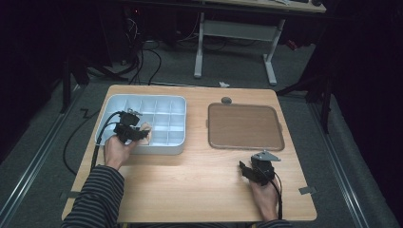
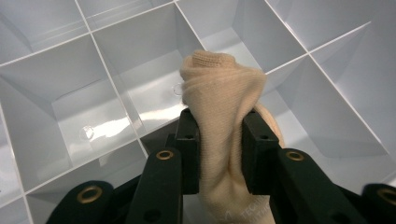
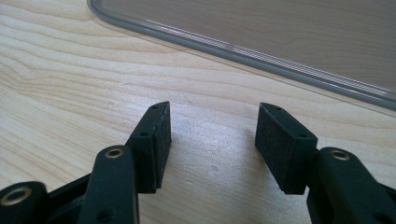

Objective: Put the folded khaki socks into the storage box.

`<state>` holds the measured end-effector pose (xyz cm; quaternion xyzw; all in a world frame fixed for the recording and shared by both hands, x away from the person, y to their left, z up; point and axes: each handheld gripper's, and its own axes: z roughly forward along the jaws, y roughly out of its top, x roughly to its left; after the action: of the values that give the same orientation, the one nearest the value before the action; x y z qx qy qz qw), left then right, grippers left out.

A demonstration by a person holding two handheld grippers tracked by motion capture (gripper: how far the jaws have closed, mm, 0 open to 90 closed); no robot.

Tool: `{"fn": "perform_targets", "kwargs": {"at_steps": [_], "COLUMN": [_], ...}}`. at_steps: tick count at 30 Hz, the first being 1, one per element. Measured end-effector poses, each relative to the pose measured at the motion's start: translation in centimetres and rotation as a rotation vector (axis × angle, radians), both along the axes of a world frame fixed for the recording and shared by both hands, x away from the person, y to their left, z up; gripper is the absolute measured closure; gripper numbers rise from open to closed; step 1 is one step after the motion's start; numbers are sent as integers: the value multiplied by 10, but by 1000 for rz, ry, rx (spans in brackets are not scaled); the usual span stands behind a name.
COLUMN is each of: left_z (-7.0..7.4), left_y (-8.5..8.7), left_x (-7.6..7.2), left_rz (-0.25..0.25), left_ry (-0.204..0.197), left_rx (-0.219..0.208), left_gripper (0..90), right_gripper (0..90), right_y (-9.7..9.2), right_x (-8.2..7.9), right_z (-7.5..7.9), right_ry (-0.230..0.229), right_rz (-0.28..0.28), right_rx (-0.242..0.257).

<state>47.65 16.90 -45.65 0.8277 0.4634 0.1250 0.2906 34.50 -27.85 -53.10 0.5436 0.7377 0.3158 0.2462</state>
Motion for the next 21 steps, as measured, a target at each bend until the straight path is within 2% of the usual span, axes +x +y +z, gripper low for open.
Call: {"fn": "perform_targets", "kwargs": {"at_steps": [15,21], "left_z": [-1,-5], "left_y": [0,4], "left_x": [-1,0], "left_rz": [-11,3], "left_ry": [16,30], "left_rx": [29,4], "left_gripper": [726,726], "right_gripper": [457,454], "right_y": [0,0], "right_x": [0,0], "right_z": [0,0], "right_ry": [1,1], "right_rz": [0,1], "right_rx": [0,0]}}
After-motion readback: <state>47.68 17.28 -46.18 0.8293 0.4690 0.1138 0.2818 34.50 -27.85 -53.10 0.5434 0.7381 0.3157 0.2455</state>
